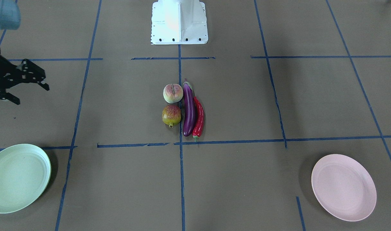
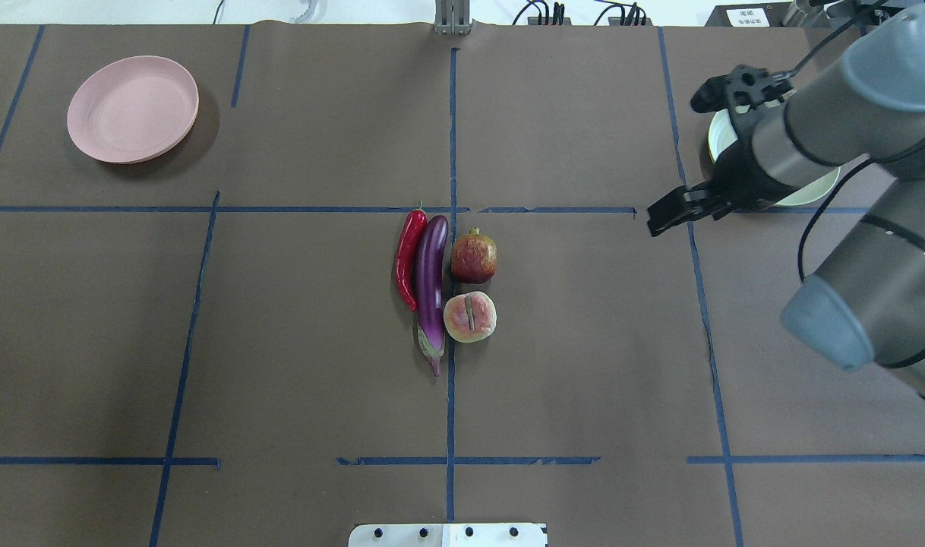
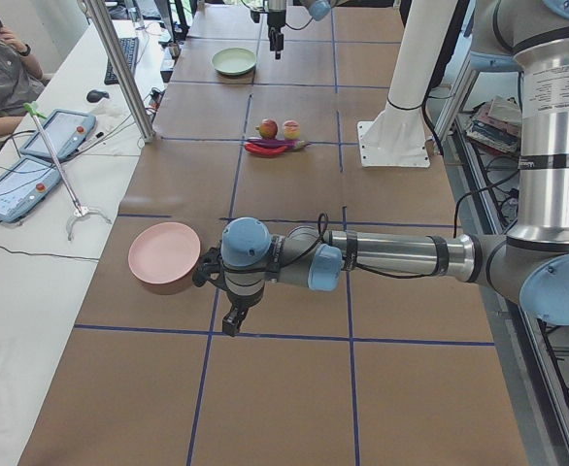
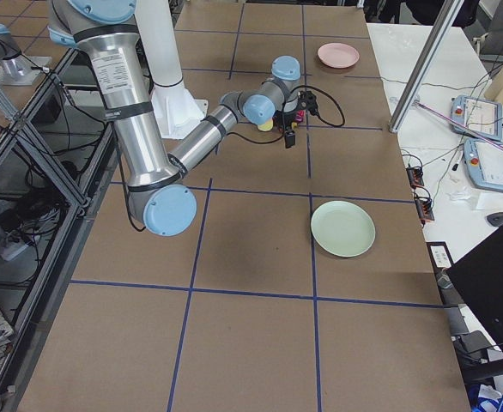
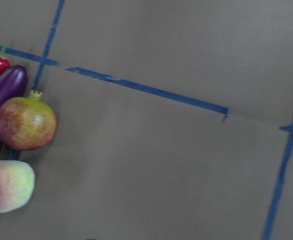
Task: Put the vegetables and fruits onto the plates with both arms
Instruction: 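Reach the right gripper down to the peach and grasp it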
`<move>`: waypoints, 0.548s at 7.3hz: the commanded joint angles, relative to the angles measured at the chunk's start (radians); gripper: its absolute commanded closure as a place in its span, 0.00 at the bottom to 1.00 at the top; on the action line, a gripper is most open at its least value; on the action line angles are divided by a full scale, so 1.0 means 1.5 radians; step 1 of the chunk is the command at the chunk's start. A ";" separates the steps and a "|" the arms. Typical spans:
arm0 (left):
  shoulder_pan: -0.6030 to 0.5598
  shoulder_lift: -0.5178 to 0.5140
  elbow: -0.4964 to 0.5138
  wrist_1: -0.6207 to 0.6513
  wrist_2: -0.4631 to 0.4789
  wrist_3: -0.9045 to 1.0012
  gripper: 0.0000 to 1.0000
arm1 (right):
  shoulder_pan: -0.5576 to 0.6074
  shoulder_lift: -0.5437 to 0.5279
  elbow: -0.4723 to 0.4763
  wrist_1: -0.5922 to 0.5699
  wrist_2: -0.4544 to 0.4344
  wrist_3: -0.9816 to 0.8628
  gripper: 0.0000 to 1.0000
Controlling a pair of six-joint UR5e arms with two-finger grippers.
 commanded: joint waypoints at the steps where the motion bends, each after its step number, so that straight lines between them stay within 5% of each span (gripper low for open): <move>1: 0.002 0.000 0.001 -0.005 0.000 0.000 0.00 | -0.155 0.124 -0.005 -0.095 -0.153 0.166 0.00; 4: 0.005 -0.001 0.000 -0.005 -0.001 0.000 0.00 | -0.221 0.305 -0.225 -0.112 -0.252 0.244 0.00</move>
